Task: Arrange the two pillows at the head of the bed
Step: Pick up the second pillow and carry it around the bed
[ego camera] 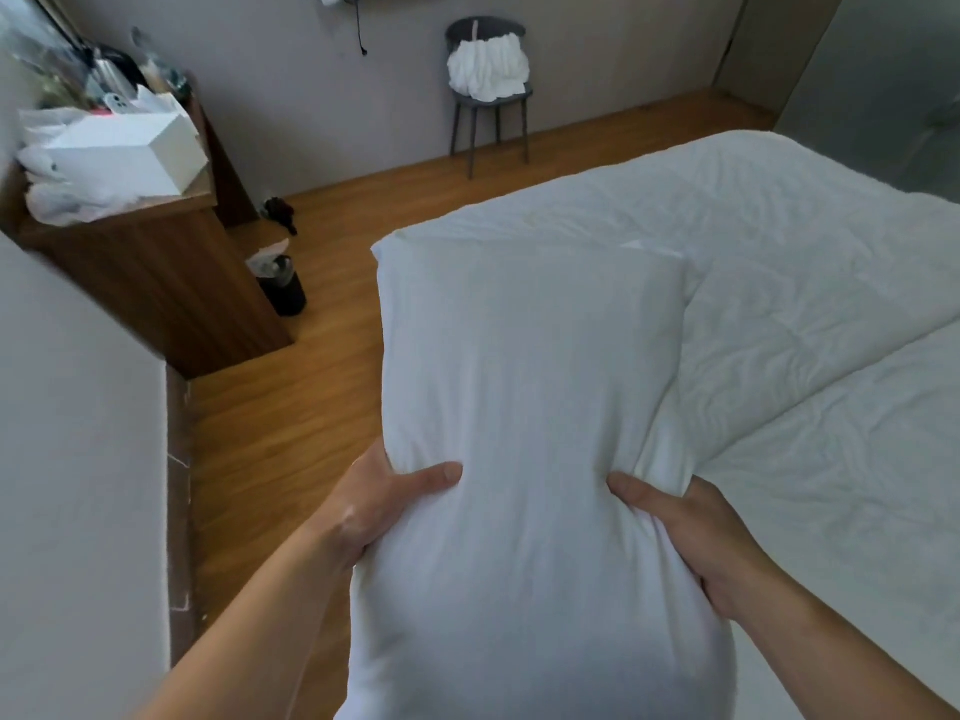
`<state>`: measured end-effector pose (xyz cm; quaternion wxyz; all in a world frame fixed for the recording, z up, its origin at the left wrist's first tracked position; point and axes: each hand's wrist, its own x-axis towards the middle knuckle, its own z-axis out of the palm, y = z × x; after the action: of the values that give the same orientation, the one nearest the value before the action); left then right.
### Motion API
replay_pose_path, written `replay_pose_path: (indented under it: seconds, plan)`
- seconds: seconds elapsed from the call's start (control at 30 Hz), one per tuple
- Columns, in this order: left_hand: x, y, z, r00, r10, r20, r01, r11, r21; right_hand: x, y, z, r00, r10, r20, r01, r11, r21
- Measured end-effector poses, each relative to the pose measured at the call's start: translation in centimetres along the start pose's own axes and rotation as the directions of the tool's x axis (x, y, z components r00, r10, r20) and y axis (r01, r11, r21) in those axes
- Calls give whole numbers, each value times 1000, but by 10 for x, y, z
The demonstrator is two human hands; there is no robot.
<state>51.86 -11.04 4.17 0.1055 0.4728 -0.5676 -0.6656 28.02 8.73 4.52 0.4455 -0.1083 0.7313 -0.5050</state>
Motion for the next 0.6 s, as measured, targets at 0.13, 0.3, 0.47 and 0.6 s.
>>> replay_pose_path:
  seconds: [0.13, 0.3, 0.47, 0.6]
  plan:
    - [25, 5, -74, 999, 10, -53, -10, 1000, -13, 30, -34, 74, 999, 2, 44, 0, 999, -40]
    - [53, 14, -150, 991, 11, -131, -16, 999, -39, 66, -74, 151, 995, -32, 97, 40, 996, -81]
    - [83, 26, -200, 978, 25, -207, -37, 998, -53, 106, -107, 208, 986, -48, 159, 65, 993, -102]
    - [115, 42, -234, 959, 35, -281, -59, 995, -75, 151, -132, 249, 975, -36, 217, 60, 993, -101]
